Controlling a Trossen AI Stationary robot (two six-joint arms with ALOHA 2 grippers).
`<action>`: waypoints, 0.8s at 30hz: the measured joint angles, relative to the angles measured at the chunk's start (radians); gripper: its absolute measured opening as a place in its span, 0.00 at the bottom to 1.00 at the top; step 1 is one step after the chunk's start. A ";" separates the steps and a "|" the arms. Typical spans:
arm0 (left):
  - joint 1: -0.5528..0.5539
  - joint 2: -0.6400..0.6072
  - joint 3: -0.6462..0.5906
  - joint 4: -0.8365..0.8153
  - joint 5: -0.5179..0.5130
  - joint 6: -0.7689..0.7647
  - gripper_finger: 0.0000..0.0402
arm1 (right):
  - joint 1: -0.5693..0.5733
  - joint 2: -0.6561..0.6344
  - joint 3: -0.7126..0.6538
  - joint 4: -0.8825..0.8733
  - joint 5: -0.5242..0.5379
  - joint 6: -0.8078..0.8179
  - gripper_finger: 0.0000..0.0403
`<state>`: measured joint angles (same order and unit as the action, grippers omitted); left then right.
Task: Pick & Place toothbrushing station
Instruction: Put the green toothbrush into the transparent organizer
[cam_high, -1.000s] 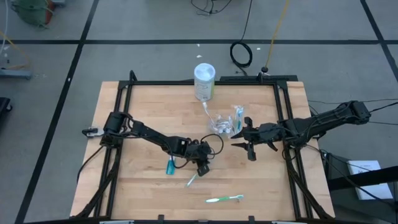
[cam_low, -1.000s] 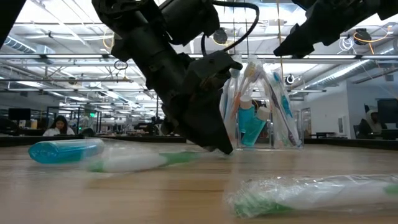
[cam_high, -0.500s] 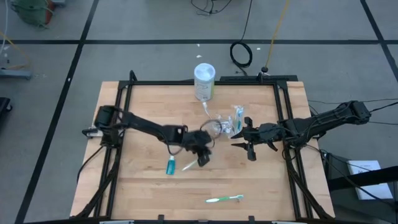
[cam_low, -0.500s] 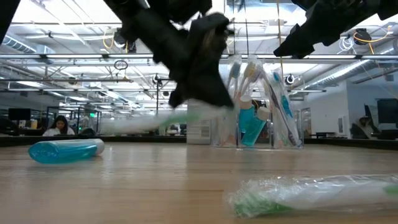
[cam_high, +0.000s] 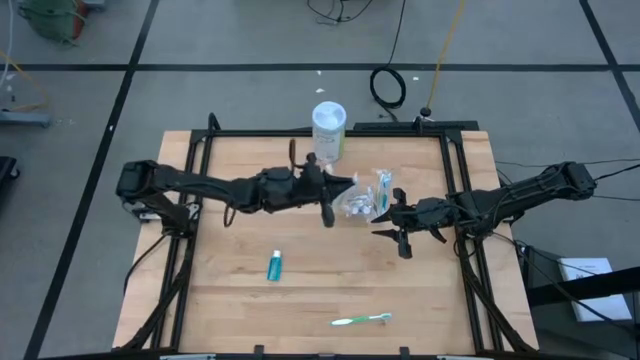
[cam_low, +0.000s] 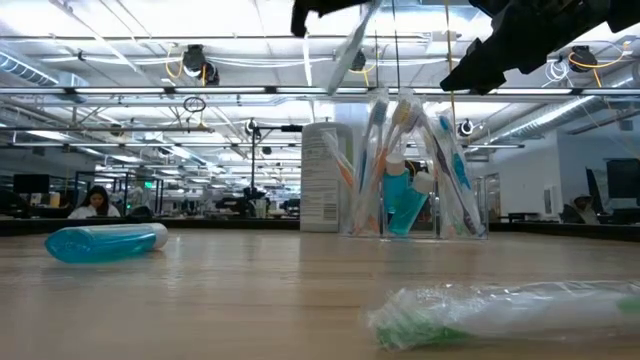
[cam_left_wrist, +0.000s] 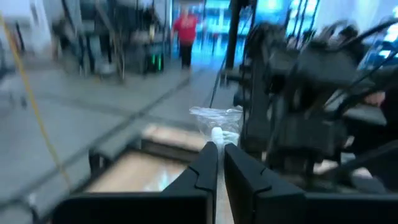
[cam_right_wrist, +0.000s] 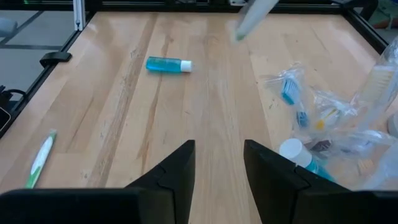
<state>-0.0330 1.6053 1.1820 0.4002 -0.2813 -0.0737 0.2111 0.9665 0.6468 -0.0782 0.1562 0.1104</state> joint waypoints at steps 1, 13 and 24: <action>0.000 0.009 0.000 0.045 0.000 0.033 0.03 | 0.000 0.000 0.000 -0.001 0.000 0.000 0.32; 0.061 0.253 -0.097 0.557 -0.109 0.067 0.02 | 0.000 0.000 0.000 -0.001 0.000 0.000 0.32; 0.088 0.384 -0.101 0.782 -0.193 0.231 0.03 | 0.000 0.000 0.000 -0.001 0.000 0.000 0.32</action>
<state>0.0551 1.9892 1.0805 1.1819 -0.4738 0.1570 0.2111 0.9665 0.6468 -0.0792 0.1562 0.1108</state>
